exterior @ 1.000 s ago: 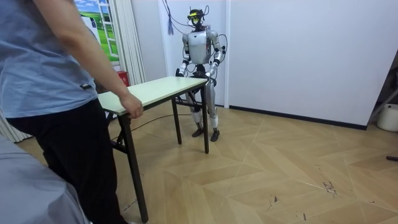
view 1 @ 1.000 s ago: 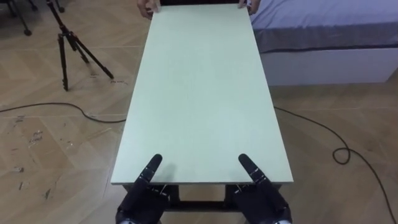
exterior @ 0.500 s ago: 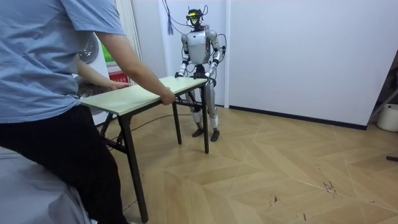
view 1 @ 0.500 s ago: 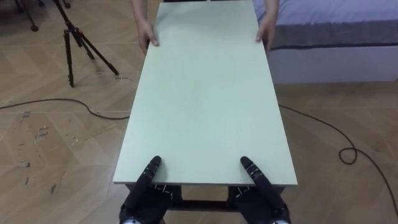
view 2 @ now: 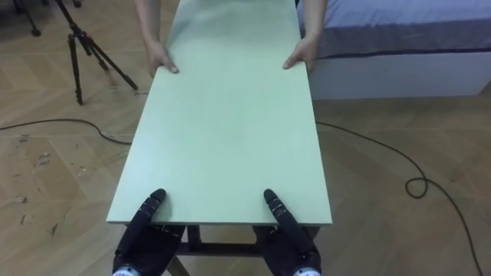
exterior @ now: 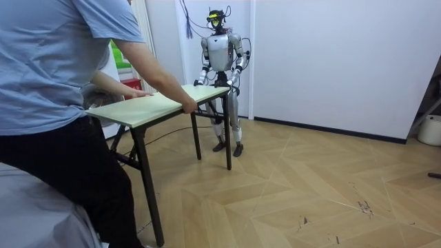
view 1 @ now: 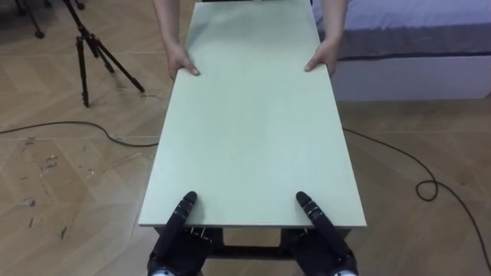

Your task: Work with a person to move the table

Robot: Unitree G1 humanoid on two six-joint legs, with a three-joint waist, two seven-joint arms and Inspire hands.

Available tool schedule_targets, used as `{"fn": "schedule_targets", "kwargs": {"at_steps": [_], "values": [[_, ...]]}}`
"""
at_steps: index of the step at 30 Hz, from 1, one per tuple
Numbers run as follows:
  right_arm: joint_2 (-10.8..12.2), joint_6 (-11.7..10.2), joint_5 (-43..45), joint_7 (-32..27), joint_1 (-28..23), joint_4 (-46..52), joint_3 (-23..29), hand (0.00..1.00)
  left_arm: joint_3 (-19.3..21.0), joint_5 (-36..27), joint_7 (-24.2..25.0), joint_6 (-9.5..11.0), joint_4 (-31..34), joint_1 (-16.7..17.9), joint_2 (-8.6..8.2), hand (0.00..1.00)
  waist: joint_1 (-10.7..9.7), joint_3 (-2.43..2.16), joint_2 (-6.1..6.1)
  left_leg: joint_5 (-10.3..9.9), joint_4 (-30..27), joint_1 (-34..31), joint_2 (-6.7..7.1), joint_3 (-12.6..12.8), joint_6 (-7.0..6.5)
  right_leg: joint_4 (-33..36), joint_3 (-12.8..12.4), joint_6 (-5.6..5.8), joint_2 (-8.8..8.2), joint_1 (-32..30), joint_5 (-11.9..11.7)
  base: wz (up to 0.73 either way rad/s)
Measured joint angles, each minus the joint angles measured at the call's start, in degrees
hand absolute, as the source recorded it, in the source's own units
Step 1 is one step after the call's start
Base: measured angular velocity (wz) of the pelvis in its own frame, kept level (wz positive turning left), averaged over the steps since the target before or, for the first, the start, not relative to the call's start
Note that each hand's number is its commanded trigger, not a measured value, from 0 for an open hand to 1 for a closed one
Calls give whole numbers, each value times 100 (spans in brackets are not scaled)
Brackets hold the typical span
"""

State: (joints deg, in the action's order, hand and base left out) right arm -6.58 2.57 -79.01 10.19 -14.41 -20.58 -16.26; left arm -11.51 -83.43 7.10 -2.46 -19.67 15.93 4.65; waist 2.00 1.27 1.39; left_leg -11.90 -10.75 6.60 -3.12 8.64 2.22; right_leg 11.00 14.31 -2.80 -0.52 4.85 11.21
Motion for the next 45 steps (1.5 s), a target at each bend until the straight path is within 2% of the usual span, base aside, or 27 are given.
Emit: {"fn": "schedule_targets", "kwargs": {"at_steps": [4,14,17,21,31,40,43,45], "values": [[3,0,14,0,-2,33,-1,100,8,254,1,102,6,18,-52,100,4,-3,-5,0,1,-3,2,12,0,15,0,0,-1,7,0,0],[-56,-14,62,2,-19,304,-1,100,17,490,21,190,147,20,-84,100,8,-23,-36,0,1,4,7,25,0,63,-7,0,-13,-22,0,0],[-75,-45,143,-41,-89,479,16,100,-6,498,21,190,209,37,-86,100,12,-48,-106,0,-7,-48,7,32,0,75,-18,0,-18,-100,0,0],[-113,-60,192,107,-90,493,14,100,-5,544,30,195,485,252,-86,100,9,-61,-119,0,-11,-91,7,45,0,91,-52,1,-12,-147,-2,-3],[-157,-68,307,313,-102,598,46,100,-2,616,69,219,910,513,-82,100,-27,-59,-123,0,0,-211,6,55,0,76,-57,2,-10,-227,-1,0],[-128,-68,284,338,-300,823,88,100,-4,786,72,248,1178,665,-83,100,-24,-62,-187,0,3,-284,0,56,0,91,-19,3,-11,-293,-1,1],[-75,-70,292,339,-426,904,87,100,10,899,106,285,1190,685,-83,100,5,-51,-223,0,9,-280,-5,56,0,114,-32,3,-9,-294,-1,0],[-63,-71,292,347,-512,966,85,100,10,942,130,286,1248,743,-67,100,9,-24,-266,0,9,-284,-4,56,0,111,-38,3,-9,-297,-1,0]]}}
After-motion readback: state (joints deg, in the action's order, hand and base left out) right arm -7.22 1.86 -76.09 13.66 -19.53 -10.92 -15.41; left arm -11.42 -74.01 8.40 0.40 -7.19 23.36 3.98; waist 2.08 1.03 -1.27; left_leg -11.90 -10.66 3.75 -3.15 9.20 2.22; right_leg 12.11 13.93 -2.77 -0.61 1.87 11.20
